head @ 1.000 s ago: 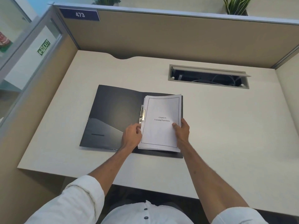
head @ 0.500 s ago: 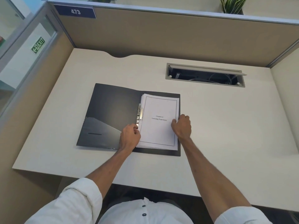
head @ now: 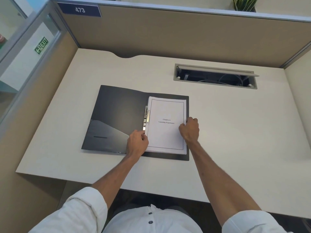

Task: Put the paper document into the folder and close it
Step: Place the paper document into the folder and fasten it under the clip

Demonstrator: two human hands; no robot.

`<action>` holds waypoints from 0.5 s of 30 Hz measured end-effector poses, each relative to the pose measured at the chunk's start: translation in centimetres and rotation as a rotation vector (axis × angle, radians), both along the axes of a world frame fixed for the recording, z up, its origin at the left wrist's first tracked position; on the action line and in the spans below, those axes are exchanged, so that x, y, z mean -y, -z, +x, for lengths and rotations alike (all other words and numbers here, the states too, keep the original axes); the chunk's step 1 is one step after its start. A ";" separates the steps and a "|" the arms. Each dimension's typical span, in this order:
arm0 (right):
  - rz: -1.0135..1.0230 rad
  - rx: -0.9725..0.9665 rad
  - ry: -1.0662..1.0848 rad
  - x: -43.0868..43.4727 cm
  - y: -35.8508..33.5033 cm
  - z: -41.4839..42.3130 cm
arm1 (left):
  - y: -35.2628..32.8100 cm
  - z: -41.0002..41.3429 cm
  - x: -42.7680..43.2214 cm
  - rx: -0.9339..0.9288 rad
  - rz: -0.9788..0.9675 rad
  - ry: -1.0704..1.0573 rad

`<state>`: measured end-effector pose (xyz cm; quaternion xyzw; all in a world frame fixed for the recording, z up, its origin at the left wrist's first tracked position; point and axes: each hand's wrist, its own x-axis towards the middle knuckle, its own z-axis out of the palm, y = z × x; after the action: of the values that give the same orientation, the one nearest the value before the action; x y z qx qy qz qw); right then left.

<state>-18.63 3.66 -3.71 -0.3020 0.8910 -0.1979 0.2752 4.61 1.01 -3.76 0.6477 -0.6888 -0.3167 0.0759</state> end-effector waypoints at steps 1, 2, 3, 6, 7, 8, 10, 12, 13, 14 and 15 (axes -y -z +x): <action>0.002 0.003 0.002 0.1 0.0 0.1 | -0.1 -0.1 -0.1 0.007 0.003 0.006; 0.003 0.006 0.003 0.1 0.1 0.1 | -0.1 -0.1 -0.1 0.009 0.006 0.010; 0.004 0.009 0.006 0.2 0.1 0.1 | -0.1 0.0 -0.1 0.010 0.010 0.008; -0.003 0.032 0.026 0.3 0.2 -0.3 | 0.0 0.2 0.0 0.016 0.013 0.006; -0.007 0.040 0.037 0.4 0.2 -0.4 | -0.1 0.2 0.0 0.024 0.011 0.010; -0.009 0.045 0.047 0.4 0.2 -0.5 | -0.1 0.2 0.1 0.033 0.005 0.016; -0.009 0.049 0.057 0.5 0.2 -0.6 | 0.1 0.4 0.1 0.046 -0.019 0.039; -0.001 0.047 0.054 0.6 0.3 -0.7 | 0.3 0.7 0.1 0.046 -0.041 0.078; 0.003 0.044 0.053 0.7 0.2 -0.8 | 0.5 1.0 0.0 0.049 -0.054 0.099; 0.003 0.036 0.055 0.8 0.2 -0.9 | 0.7 1.3 -0.1 0.062 -0.080 0.127; -0.003 0.019 0.055 0.9 0.0 -1.1 | 0.9 1.8 -0.2 0.091 -0.124 0.166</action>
<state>-19.75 2.71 -3.76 -0.2758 0.8960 -0.2094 0.2779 6.41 1.16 -4.68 0.5963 -0.7610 -0.2488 0.0582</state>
